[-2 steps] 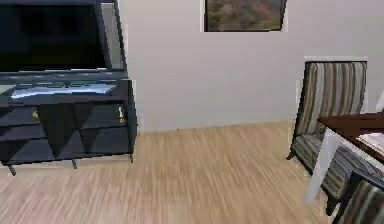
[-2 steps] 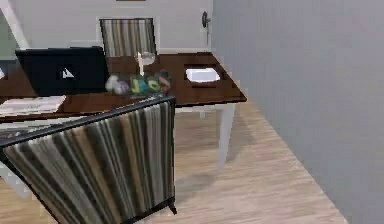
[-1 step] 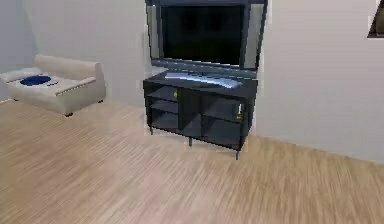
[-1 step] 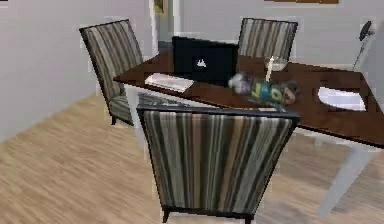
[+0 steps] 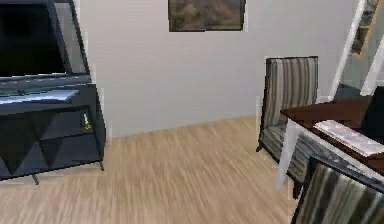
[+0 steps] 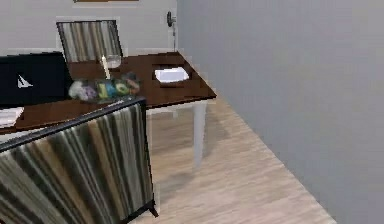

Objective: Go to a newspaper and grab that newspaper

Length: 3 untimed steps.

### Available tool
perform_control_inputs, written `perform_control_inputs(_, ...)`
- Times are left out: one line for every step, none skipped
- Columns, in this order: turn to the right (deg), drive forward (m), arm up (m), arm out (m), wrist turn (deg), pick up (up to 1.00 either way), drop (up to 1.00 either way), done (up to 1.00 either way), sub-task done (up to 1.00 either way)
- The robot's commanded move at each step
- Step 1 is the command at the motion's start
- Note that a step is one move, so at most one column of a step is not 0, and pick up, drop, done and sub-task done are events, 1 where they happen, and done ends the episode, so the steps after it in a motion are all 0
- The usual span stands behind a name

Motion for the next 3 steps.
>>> perform_control_inputs(9.0,0.00,0.00,0.00,0.0,0.00,0.00,0.00,0.00)
perform_control_inputs(0.0,0.60,0.00,0.00,0.0,0.00,0.00,0.00,0.00)
perform_control_inputs(9.0,0.00,0.00,0.00,0.0,0.00,0.00,0.00,0.00)
